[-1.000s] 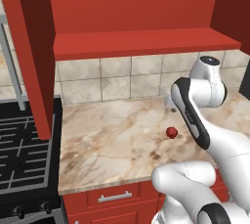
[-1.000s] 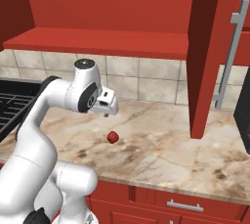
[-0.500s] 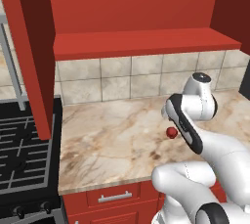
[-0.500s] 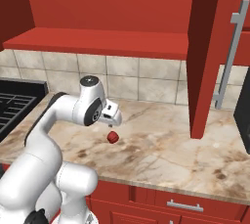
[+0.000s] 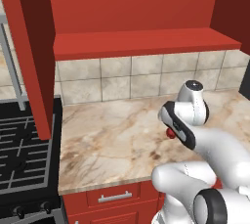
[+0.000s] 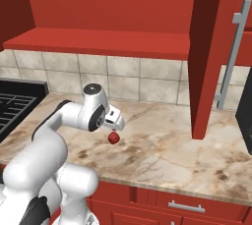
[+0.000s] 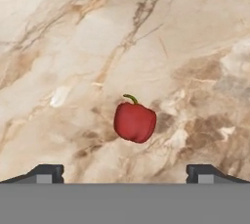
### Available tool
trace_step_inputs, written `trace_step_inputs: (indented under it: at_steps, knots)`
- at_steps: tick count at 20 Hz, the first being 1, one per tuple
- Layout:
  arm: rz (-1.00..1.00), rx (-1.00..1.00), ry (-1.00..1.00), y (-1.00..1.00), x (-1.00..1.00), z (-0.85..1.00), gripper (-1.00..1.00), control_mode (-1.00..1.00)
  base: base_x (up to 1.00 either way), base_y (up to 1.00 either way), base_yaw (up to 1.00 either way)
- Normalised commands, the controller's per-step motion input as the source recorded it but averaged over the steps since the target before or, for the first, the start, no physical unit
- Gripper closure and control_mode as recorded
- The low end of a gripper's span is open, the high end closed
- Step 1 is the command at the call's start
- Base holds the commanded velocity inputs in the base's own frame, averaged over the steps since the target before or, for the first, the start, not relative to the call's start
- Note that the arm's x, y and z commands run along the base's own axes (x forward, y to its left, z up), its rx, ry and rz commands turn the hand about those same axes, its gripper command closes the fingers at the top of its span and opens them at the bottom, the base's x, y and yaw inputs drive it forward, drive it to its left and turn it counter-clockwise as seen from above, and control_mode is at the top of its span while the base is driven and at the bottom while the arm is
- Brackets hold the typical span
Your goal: Pick the bell pepper from the counter and place it in the cabinet. Then close the cabinet.
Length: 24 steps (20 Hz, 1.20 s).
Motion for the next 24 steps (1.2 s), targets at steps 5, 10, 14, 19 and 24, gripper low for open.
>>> trace_step_inputs:
  at_steps: [5,10,14,19,24]
  knots:
    - [-0.05,0.00,0.03,-0.08,0.26,-0.21,-1.00,-1.00,0.00,0.00,0.00]
    - [-0.05,0.00,0.04,-0.06,0.19,-0.22,-1.00,-1.00,0.00,0.00,0.00]
    - [-0.02,0.01,0.06,0.00,0.02,-0.26,-1.00,-1.00,0.00,0.00,0.00]
    - [0.00,0.03,0.08,0.00,0.00,-0.23,-1.00,-1.00,0.00,0.00,0.00]
    - [-0.01,0.03,0.06,-0.02,0.04,-0.21,-1.00,-1.00,0.00,0.00,0.00]
